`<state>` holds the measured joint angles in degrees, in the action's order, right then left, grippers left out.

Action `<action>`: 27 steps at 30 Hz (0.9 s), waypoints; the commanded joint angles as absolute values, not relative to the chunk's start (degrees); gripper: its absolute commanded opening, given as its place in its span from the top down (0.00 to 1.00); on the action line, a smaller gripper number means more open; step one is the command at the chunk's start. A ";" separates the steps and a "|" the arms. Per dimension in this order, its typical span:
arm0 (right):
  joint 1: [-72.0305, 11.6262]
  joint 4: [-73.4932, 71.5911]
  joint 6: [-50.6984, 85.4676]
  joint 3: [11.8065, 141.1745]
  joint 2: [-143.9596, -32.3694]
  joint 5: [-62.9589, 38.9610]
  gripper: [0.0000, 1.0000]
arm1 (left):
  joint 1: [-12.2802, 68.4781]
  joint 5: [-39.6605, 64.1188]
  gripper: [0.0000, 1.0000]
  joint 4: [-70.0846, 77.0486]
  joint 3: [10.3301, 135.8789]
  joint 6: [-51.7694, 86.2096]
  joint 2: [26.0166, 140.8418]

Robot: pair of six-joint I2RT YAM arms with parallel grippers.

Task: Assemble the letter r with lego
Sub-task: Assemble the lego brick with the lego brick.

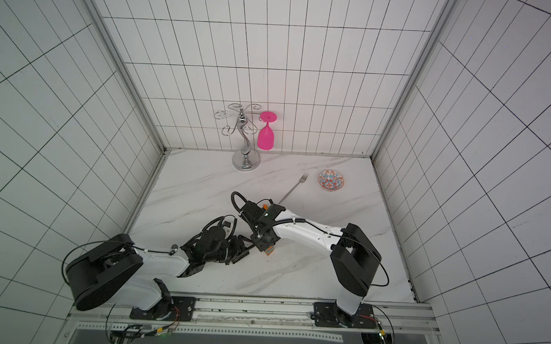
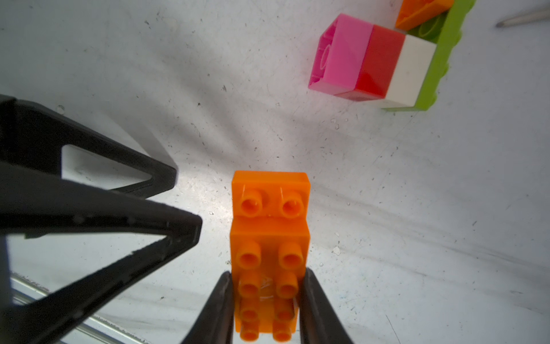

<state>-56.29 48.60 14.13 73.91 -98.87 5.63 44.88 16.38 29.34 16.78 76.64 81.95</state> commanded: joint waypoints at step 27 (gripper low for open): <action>-56.35 49.52 14.68 69.72 -103.30 3.58 1.00 | 44.50 16.52 0.43 26.00 17.24 76.01 83.06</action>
